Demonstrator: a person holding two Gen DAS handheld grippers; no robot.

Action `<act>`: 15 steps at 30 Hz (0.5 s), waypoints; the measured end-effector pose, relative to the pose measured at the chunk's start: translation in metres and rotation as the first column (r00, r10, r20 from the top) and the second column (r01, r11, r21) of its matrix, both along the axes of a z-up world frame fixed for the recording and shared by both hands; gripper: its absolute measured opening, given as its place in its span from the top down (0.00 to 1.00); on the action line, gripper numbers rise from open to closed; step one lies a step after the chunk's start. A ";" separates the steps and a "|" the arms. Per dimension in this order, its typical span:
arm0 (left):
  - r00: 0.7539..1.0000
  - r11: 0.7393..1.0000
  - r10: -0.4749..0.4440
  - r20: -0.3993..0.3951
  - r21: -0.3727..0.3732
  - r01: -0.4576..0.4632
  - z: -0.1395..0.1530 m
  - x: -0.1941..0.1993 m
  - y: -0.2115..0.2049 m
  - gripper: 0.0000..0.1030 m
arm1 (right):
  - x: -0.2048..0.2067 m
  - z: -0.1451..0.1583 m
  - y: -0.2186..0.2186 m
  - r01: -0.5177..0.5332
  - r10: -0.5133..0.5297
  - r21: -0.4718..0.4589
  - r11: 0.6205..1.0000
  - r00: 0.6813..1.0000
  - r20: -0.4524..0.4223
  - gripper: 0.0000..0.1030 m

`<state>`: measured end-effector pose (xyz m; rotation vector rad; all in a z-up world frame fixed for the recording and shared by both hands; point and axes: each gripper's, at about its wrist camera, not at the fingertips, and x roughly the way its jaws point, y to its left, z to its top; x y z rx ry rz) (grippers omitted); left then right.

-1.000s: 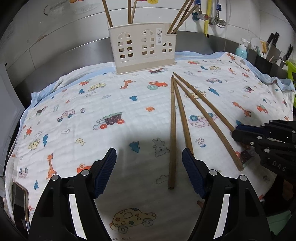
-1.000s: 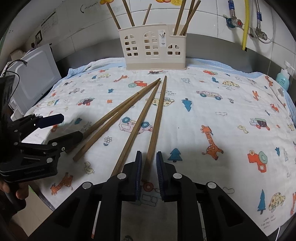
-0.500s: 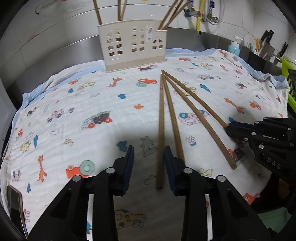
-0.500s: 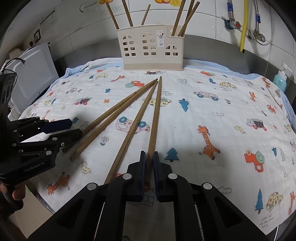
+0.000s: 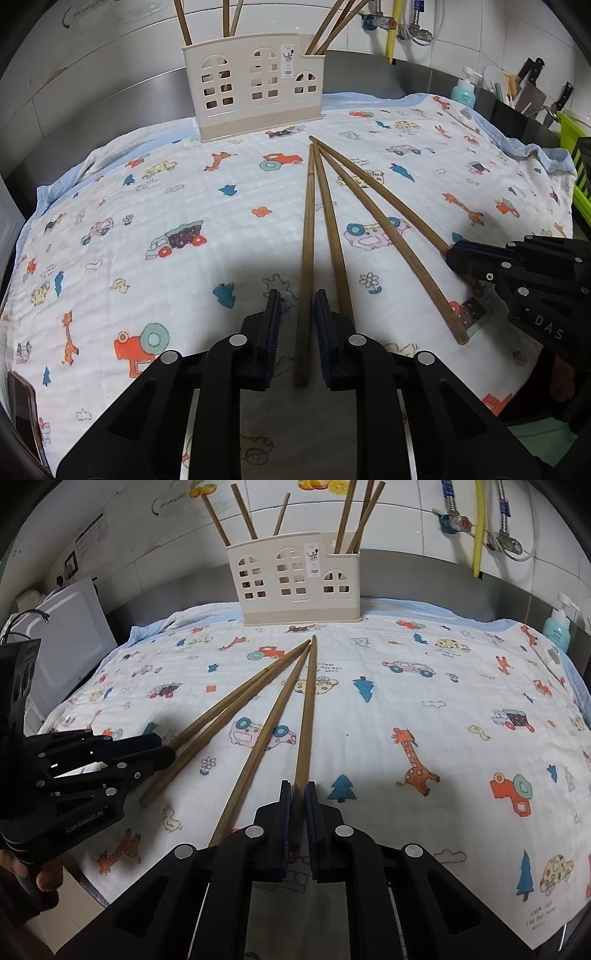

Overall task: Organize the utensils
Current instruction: 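Close the left tool on one chopstick while the right tool grasps another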

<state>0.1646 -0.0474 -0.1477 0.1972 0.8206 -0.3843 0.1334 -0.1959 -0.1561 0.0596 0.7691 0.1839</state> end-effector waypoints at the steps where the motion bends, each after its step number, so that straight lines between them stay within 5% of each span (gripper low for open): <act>1: 1.000 1.000 0.001 0.000 0.000 -0.001 0.000 0.000 0.000 0.86 | -0.001 0.001 -0.001 0.005 -0.005 0.001 1.000 1.000 0.004 0.93; 15: 1.000 1.000 0.004 -0.007 -0.006 -0.004 0.000 0.001 0.000 0.91 | -0.012 0.058 -0.018 0.035 -0.033 -0.009 0.999 0.988 0.151 0.94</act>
